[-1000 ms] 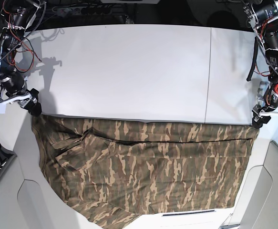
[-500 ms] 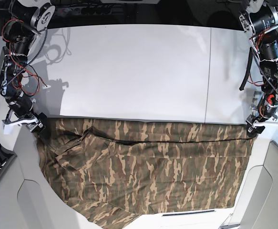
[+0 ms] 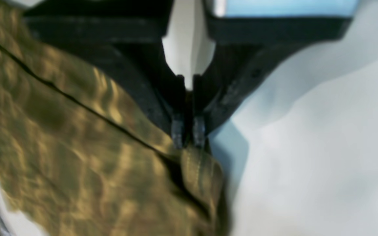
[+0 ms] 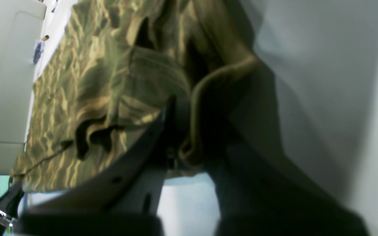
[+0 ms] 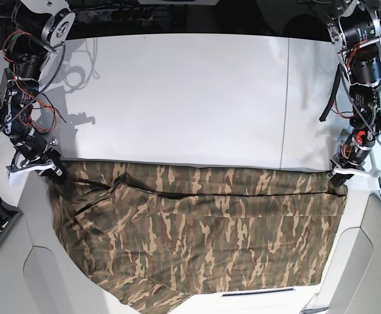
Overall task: Fold the T-shirt properly
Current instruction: 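Raise both grippers holding the shirt edge higher, then drag the shirt toward the robot with both grippers, then release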
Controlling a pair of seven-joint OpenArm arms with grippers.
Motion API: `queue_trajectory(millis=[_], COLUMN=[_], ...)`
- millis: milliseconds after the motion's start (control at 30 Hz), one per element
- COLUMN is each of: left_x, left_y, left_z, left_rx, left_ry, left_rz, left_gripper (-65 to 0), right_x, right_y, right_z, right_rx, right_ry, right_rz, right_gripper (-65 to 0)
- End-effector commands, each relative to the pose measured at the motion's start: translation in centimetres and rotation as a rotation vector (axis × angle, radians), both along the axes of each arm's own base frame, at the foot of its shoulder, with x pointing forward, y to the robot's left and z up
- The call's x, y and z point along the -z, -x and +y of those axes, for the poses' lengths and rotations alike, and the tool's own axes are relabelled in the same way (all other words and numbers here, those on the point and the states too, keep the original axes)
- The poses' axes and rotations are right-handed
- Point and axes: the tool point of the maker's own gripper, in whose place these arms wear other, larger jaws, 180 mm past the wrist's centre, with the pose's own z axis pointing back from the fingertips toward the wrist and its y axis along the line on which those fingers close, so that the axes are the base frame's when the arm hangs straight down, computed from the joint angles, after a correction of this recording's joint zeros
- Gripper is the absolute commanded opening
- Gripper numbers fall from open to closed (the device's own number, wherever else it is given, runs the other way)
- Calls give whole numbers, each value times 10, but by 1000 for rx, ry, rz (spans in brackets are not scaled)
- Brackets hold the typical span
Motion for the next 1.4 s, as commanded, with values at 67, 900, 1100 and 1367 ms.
queue_trajectory(millis=[67,900,1100,1367], left_x=[-37,-39,-33,-55], left_y=[-21,28,61,103], left_z=[-4,34,45,44], left_rx=[74,137,93,135], left_ry=[-12,25,70,58], left_rz=[-118,-50,-38,-46], left_gripper=[-650,-650,-650,-650], right_x=[-23,-49,-40,-46], right_y=[-13,38,75,107], right_z=[-6,1,-6,-6], right_rx=[-6,-170,-179,-219], right_ry=[18,25,51,135], right_rz=[-71,-36,-5,11], right_gripper=[-650,-650,-650,-650])
